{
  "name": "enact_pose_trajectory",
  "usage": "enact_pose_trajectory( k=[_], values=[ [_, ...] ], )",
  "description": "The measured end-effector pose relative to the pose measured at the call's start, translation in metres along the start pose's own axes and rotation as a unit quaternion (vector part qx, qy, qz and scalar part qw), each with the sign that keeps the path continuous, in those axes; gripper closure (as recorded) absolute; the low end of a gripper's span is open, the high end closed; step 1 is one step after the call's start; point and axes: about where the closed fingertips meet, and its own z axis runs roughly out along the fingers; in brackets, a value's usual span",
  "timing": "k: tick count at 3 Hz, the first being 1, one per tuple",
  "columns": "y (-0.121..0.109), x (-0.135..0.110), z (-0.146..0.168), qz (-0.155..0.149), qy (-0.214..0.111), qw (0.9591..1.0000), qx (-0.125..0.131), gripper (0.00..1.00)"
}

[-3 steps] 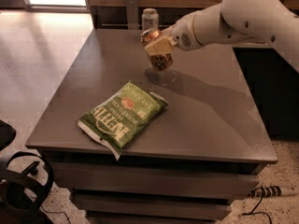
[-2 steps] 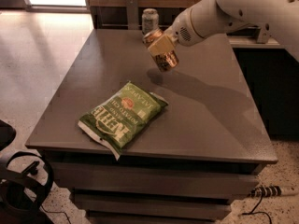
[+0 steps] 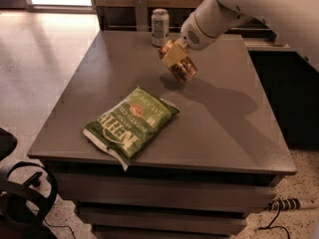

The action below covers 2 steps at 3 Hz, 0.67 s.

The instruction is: Knock orange can over

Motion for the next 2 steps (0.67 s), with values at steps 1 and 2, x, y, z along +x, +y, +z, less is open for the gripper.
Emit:
enact_pose_trajectory(
  k=[1,2],
  values=[
    [-0.003,0.017,0.014,-0.001,0.047,0.9989,0.003,1.00],
    [-0.003,0.021,0.030,-0.016,0.068,0.9976,-0.001,1.00]
  ],
)
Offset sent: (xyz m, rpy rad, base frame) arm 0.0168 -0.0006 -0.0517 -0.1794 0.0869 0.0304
